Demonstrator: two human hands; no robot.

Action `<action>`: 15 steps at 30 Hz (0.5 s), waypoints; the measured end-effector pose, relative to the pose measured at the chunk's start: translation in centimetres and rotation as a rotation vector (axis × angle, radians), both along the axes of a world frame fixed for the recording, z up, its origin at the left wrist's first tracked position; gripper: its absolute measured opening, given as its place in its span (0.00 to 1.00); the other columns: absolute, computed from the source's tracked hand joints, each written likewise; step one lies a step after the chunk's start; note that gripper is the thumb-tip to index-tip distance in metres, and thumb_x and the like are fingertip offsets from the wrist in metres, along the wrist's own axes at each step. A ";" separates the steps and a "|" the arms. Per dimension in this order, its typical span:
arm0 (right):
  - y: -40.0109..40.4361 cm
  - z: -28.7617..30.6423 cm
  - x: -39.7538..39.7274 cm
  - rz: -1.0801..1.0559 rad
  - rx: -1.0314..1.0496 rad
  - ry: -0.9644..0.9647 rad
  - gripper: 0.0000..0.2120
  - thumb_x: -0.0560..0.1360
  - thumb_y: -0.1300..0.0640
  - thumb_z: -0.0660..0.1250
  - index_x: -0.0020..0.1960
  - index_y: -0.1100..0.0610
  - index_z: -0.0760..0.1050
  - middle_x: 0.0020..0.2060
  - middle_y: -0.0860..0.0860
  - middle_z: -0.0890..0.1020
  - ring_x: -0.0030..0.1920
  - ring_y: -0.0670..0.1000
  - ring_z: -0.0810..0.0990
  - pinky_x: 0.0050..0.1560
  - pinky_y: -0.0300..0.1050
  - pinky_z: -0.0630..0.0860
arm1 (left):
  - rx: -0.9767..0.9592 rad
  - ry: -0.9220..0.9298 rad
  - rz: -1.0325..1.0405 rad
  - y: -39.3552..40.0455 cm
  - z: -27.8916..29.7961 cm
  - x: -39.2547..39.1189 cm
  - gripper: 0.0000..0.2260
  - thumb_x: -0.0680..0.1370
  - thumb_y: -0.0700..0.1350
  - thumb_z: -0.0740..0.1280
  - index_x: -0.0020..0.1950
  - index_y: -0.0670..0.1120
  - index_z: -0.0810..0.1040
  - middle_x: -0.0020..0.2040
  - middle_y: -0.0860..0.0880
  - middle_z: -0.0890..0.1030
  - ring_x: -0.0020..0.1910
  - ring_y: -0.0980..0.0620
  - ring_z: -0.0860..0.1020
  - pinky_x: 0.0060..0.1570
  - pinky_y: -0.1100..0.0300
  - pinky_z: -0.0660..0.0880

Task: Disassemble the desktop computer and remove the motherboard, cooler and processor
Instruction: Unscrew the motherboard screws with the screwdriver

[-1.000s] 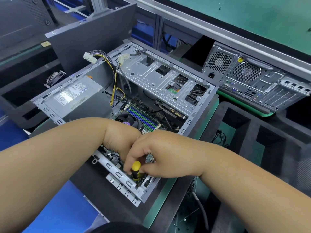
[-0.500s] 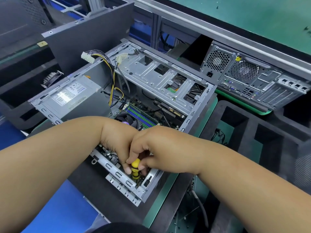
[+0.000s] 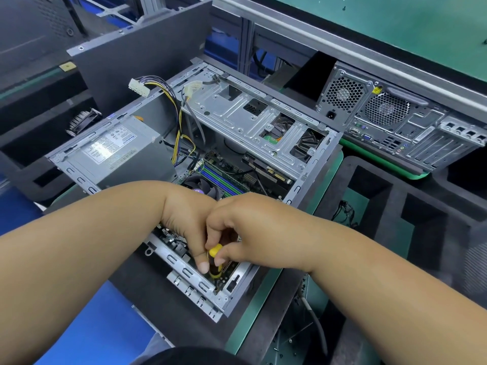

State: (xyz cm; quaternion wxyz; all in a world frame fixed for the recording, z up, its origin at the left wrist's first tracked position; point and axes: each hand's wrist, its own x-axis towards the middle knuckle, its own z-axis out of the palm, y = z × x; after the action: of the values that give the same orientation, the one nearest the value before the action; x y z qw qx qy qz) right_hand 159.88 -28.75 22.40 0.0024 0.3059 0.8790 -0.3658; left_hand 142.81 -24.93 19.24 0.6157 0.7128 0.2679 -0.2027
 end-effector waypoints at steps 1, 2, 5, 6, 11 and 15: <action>0.1 0.1 0.1 0.011 -0.014 0.000 0.07 0.70 0.58 0.76 0.47 0.54 0.83 0.44 0.49 0.81 0.47 0.51 0.78 0.49 0.51 0.75 | -0.002 -0.012 0.023 0.0 0.1 0.0 0.14 0.69 0.38 0.78 0.41 0.58 0.81 0.40 0.60 0.83 0.43 0.64 0.80 0.50 0.70 0.72; 0.2 0.1 0.2 0.017 -0.027 0.002 0.08 0.70 0.59 0.76 0.48 0.54 0.83 0.45 0.49 0.82 0.48 0.50 0.78 0.50 0.50 0.75 | 0.001 -0.036 0.040 0.0 -0.2 0.1 0.15 0.69 0.37 0.77 0.41 0.58 0.81 0.40 0.61 0.83 0.44 0.64 0.80 0.51 0.69 0.72; 0.4 0.3 0.2 0.033 -0.046 0.005 0.11 0.70 0.64 0.74 0.50 0.54 0.84 0.47 0.48 0.82 0.48 0.49 0.80 0.51 0.49 0.76 | -0.043 -0.056 0.040 0.2 -0.3 0.2 0.18 0.71 0.34 0.75 0.43 0.59 0.81 0.42 0.62 0.83 0.45 0.66 0.80 0.50 0.72 0.71; 0.4 0.4 0.3 0.044 -0.057 0.010 0.12 0.70 0.66 0.73 0.51 0.54 0.84 0.47 0.48 0.83 0.48 0.49 0.80 0.51 0.49 0.76 | -0.039 -0.044 0.032 0.2 -0.3 0.2 0.18 0.71 0.35 0.75 0.43 0.59 0.80 0.41 0.63 0.83 0.44 0.67 0.79 0.49 0.74 0.71; 0.3 0.6 0.3 0.079 -0.062 0.031 0.11 0.70 0.64 0.72 0.49 0.52 0.84 0.45 0.46 0.82 0.47 0.49 0.79 0.49 0.49 0.76 | 0.068 0.051 0.045 0.3 -1.2 0.3 0.13 0.68 0.34 0.78 0.40 0.51 0.80 0.38 0.59 0.80 0.37 0.67 0.76 0.43 0.71 0.74; -0.2 0.2 -0.1 -0.025 0.065 -0.001 0.09 0.70 0.51 0.76 0.46 0.53 0.80 0.42 0.47 0.78 0.45 0.48 0.75 0.46 0.49 0.74 | 0.020 0.047 0.058 0.1 -1.0 0.2 0.07 0.69 0.37 0.78 0.42 0.48 0.85 0.39 0.57 0.83 0.41 0.63 0.78 0.46 0.70 0.74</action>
State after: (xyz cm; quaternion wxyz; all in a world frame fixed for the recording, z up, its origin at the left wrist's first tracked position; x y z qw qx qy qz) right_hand 159.77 -28.99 22.57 -0.0119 0.3170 0.8866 -0.3367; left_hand 143.03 -24.86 18.26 0.6074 0.7060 0.3050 -0.1989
